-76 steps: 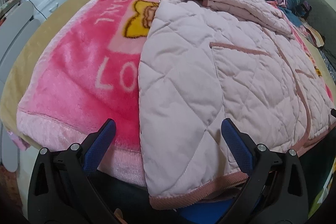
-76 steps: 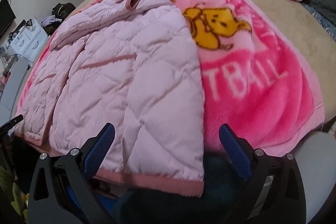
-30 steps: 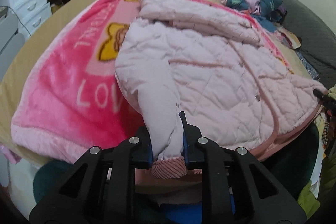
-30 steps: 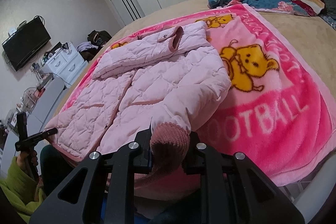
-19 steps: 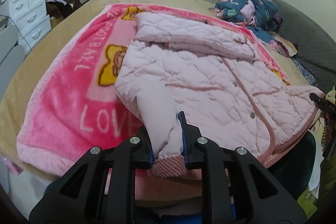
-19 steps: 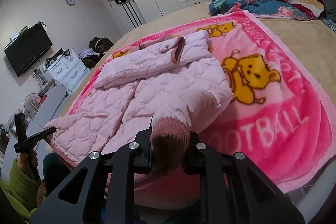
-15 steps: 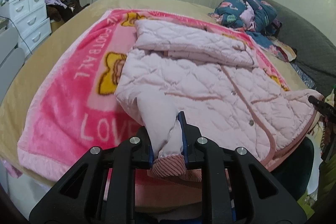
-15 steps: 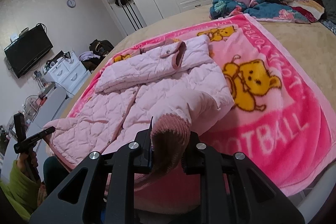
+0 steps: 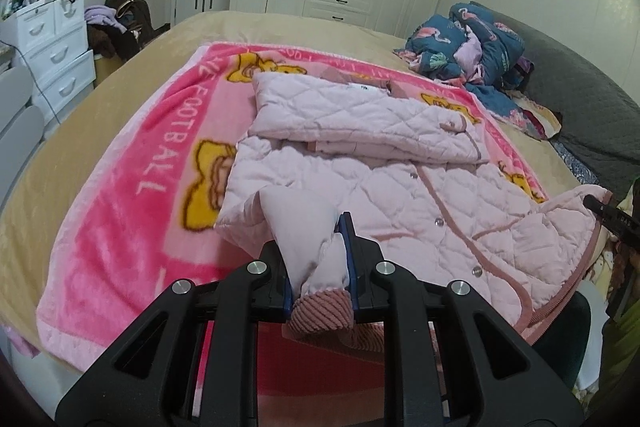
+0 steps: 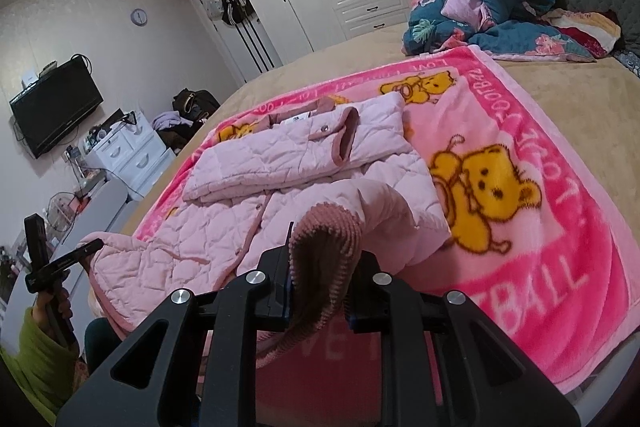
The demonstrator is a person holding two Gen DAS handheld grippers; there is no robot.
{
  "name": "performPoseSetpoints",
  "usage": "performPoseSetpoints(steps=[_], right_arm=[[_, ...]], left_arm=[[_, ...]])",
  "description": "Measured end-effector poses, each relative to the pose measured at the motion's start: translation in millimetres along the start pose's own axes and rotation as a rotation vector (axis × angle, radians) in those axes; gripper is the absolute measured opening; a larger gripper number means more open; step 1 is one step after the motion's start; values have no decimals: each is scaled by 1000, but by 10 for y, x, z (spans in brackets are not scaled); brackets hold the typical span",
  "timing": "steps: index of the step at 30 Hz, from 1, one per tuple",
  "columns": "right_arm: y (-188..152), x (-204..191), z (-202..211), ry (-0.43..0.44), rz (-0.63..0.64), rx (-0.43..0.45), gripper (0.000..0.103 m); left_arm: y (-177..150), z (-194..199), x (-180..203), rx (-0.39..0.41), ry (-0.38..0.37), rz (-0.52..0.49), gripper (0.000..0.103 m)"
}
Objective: Fold large clothes
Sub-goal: 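Lift the hem with both grippers and fold it over toward the collar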
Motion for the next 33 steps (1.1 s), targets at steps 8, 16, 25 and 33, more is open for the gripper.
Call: performPoseSetpoints(steps=[8,16,25,33], right_arm=[[171,11,-31,6,-9,26,17],[393,-15,-19,18,-11,68,17],[727,-99,40,30,16,127,17],[1030,-150,-10,20,36,159,17]], left_arm=[[211,-24,8,33,-3,6,11],[435,-33,5,72,-4,15,11],[715,28,6,122,-16,34,11],[1012,-10,37,156,-14,26,12]])
Point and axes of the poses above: each gripper's, at about its wrist camera, not at the fingertips, and z roughly against the way its jaws point, x to its right, y to its top, the point moved 2 cm from there along -z, roughly the way its jaws point, and after that the axes turned 1 degree about y, right-handed, at the moved point
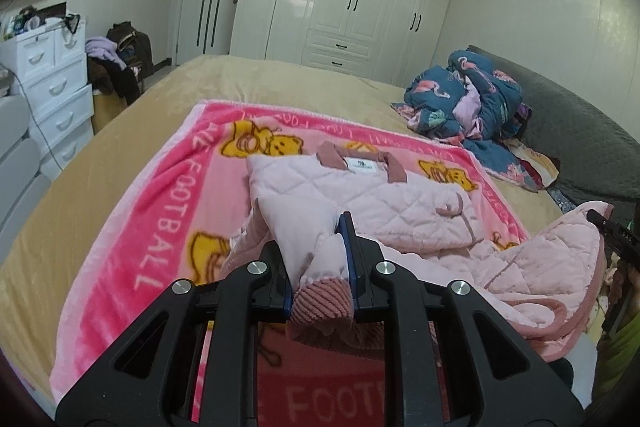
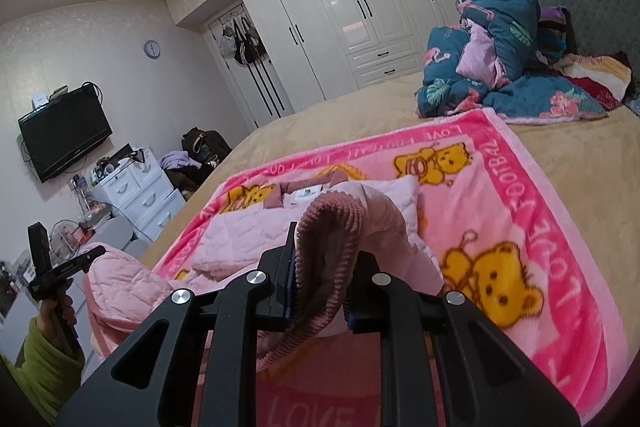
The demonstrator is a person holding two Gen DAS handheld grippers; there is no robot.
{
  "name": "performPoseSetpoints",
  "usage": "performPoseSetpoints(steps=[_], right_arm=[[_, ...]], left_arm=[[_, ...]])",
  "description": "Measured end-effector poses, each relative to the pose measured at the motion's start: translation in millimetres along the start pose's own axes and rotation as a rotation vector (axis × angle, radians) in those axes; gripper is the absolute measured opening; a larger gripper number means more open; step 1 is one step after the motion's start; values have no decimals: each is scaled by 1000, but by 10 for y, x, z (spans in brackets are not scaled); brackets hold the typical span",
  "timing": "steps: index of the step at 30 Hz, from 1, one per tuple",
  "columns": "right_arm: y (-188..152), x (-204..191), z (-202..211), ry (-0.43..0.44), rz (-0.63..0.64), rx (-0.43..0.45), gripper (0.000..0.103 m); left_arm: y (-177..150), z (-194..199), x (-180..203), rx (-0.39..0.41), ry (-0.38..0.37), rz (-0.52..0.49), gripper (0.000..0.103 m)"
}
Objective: Fold large clothes
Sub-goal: 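Lift the hem with both grippers and fold it over toward the collar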
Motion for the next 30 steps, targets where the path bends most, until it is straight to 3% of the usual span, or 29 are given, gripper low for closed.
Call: performPoseSetpoints(steps=[19,30], right_arm=[[600,94,-424,-14,-32,47,17],[901,191,-761,-23,-56,60,17]], left_arm=[[582,-437,-37,46,29,24,12],[833,-688,-21,83,83,6,12]])
Point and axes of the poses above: each gripper's, at about its wrist camera, not at the fingertips, and z roughly against the way its jaws point, x to its right, y to its top, the point moved 2 cm from there along -z, roughly the way its jaws point, and after that the axes turned 1 degree about y, right-handed, at the moved point
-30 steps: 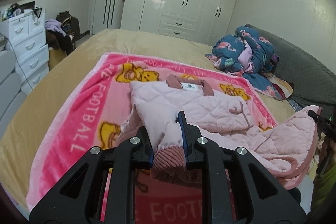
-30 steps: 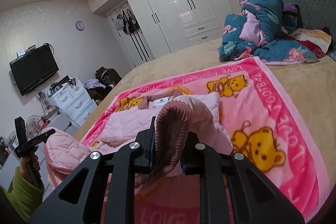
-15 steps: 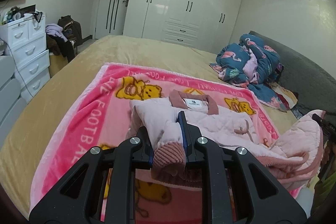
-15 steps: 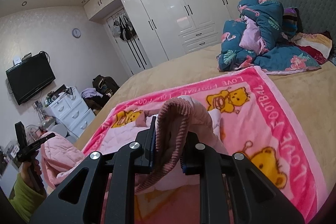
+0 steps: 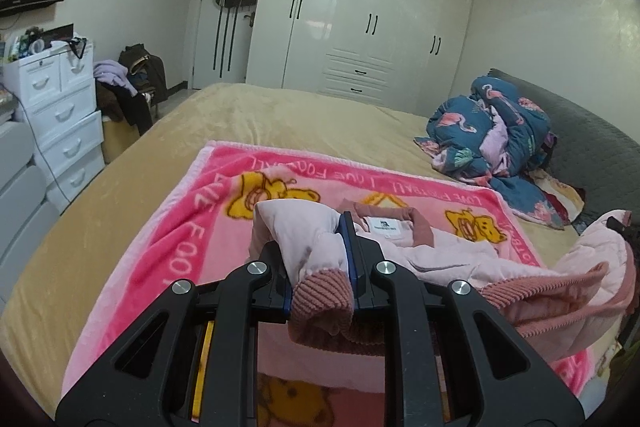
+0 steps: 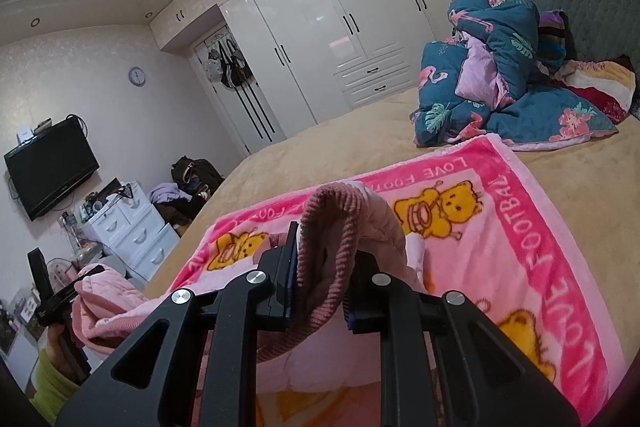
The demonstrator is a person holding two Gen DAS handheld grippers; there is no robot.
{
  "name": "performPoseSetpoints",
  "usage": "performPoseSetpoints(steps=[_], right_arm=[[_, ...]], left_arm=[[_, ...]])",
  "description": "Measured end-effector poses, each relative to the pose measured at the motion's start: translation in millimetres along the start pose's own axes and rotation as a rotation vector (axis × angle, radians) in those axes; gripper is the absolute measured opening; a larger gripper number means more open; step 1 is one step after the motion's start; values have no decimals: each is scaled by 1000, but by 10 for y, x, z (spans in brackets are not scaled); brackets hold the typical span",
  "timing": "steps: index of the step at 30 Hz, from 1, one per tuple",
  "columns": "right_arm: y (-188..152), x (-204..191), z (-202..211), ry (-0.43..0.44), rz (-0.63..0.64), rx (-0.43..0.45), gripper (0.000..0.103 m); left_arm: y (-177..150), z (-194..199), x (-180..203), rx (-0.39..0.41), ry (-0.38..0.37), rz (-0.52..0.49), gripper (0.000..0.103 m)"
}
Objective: Fold large clothes
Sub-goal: 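Lift the hem with both grippers and fold it over toward the collar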
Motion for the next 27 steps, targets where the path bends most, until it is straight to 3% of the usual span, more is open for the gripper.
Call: performPoseSetpoints(steps=[17,27], right_arm=[[-8,362,-808,-83,-54,-74,17],[-127,490,-1078,-112,-47,-108,18]], left_arm=[[-5,-722,-73,-62,81,-52,13],[-120,-961,-125,-99,114,-60,14]])
Point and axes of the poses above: each gripper's, at about its wrist camera, not at the fingertips, and z roughly against the way its jaws point, x to its right, y to its top, the point moved 2 cm from there along -z, roughly the way its jaws point, and after that the axes turned 1 degree about y, right-handed, at the moved point
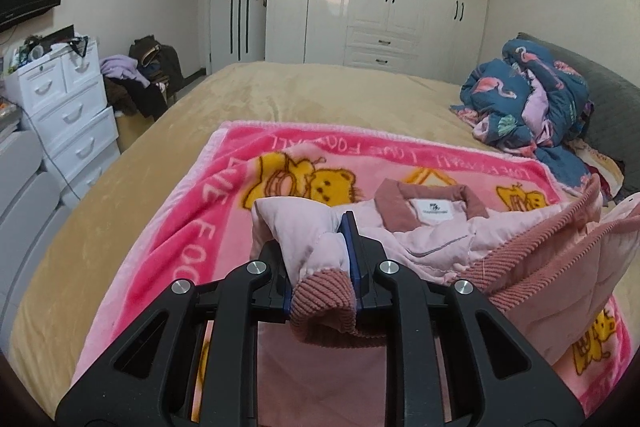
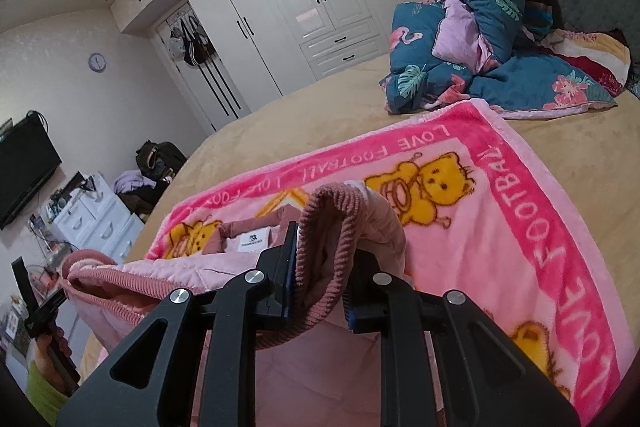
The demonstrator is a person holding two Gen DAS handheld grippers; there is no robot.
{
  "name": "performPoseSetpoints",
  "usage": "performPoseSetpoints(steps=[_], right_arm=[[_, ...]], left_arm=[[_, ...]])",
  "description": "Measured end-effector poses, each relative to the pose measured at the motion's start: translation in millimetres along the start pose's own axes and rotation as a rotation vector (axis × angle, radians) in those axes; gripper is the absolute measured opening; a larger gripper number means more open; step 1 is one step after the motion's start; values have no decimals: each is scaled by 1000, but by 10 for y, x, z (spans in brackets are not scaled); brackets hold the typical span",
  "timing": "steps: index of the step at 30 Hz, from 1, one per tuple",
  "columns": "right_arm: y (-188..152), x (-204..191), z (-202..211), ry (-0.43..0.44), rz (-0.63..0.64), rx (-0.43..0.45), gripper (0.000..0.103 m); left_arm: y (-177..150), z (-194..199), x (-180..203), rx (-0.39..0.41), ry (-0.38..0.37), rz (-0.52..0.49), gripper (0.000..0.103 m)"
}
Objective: Fold large clothes
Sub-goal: 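Lift the hem with both grippers and fold it over toward the collar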
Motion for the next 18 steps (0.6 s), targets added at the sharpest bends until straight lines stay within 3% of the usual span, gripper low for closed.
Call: performPoseSetpoints(steps=[15,17,18], right_arm=[[-153,0,-124,-22,4,-38,24],[-176,-1,-85,-1,-2,-35,29],[-186,4,-65,16,-4,-32,38]], left_arm=[[-215,-149,22,-49,32,-35,15],[-256,-159,13,-56,31,-31,15],[-279,-162,0,-59,31,-29,16]])
Point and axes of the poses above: each gripper's, at about its wrist camera, not at the fingertips, and z roughly against the way its jaws point, x to its right, y to its top, the point moved 2 cm from there along -z, roughly the way its jaws point, and after that the axes turned 1 degree about y, right-handed, at the moved point
